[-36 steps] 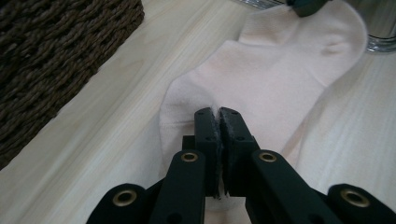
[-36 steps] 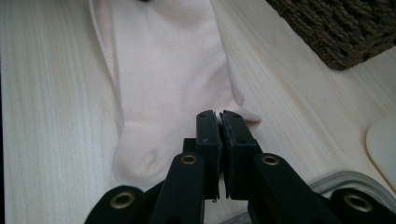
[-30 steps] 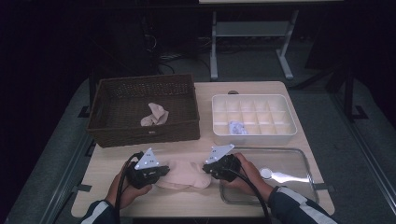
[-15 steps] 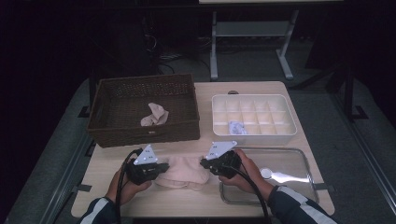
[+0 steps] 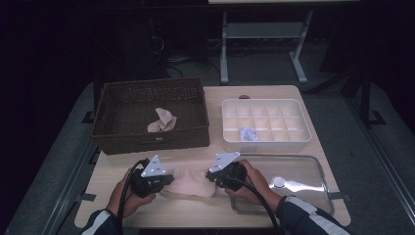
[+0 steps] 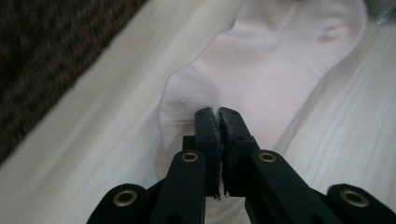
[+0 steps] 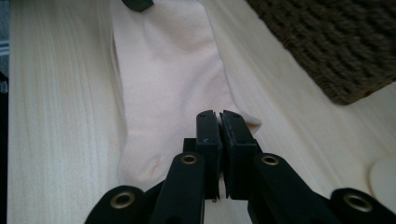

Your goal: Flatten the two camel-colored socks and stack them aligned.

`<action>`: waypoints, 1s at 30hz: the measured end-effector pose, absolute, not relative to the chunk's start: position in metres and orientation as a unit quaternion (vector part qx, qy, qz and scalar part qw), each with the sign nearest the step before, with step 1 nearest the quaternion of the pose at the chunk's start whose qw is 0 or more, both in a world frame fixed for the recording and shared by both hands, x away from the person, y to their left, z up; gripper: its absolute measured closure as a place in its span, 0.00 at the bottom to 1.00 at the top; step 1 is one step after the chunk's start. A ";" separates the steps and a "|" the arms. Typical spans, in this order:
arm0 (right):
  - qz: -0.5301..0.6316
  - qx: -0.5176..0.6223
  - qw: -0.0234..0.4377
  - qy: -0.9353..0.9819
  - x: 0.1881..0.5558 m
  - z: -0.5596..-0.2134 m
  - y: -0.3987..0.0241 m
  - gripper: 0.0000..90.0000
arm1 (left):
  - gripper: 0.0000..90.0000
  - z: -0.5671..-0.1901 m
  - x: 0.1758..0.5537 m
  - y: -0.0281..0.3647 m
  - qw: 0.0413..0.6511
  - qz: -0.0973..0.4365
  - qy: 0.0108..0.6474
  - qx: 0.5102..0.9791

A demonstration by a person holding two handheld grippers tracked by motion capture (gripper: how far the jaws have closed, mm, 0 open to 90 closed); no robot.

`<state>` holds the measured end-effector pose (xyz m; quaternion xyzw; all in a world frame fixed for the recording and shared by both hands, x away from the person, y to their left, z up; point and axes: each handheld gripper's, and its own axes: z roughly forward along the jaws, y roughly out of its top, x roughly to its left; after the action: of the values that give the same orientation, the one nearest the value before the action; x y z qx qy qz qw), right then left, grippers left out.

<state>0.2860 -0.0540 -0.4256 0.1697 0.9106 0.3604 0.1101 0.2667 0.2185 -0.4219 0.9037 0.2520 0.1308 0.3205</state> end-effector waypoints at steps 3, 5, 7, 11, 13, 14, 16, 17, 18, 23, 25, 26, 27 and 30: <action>0.348 0.168 0.108 0.916 0.287 -0.433 -0.051 0.95 | 0.96 -0.437 0.265 0.221 0.302 0.123 0.259 0.909; 0.336 0.163 0.113 0.921 0.290 -0.439 -0.051 0.95 | 0.94 -0.442 0.266 0.222 0.298 0.125 0.267 0.908; 0.331 0.173 0.110 0.921 0.292 -0.442 -0.051 0.95 | 0.91 -0.445 0.266 0.224 0.306 0.126 0.275 0.903; 0.326 0.181 0.111 0.921 0.297 -0.447 -0.051 0.95 | 0.82 -0.444 0.264 0.227 0.313 0.132 0.277 0.899; 0.328 0.172 0.119 0.921 0.297 -0.444 -0.053 0.95 | 0.67 -0.439 0.263 0.229 0.335 0.140 0.294 0.884; 0.333 0.173 0.123 0.919 0.296 -0.441 -0.054 0.95 | 0.60 -0.438 0.264 0.231 0.336 0.147 0.307 0.878; 0.340 0.181 0.128 0.914 0.296 -0.436 -0.055 0.95 | 0.53 -0.440 0.265 0.233 0.342 0.143 0.320 0.872; 0.340 0.182 0.131 0.913 0.297 -0.436 -0.055 0.94 | 0.50 -0.442 0.265 0.233 0.336 0.142 0.326 0.872; 0.337 0.183 0.135 0.914 0.298 -0.438 -0.055 0.94 | 0.47 -0.445 0.266 0.233 0.329 0.137 0.324 0.876; 0.326 0.169 0.150 0.918 0.303 -0.440 -0.056 0.95 | 0.59 -0.455 0.267 0.229 0.311 0.121 0.321 0.886; 0.336 0.168 0.149 0.915 0.302 -0.434 -0.058 0.95 | 0.58 -0.456 0.269 0.231 0.313 0.112 0.330 0.884; 0.343 0.167 0.155 0.911 0.300 -0.430 -0.059 0.95 | 0.58 -0.457 0.269 0.232 0.317 0.107 0.335 0.881; 0.343 0.167 0.155 0.911 0.300 -0.430 -0.059 0.95 | 0.57 -0.457 0.269 0.232 0.317 0.107 0.335 0.881; 0.375 0.155 0.174 0.897 0.292 -0.416 -0.060 0.95 | 0.52 -0.457 0.270 0.234 0.318 0.104 0.345 0.877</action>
<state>0.2922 -0.0596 -0.4163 0.1551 0.8972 0.3750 0.1742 0.2701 0.2342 -0.4575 0.8769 0.3453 0.1041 0.3179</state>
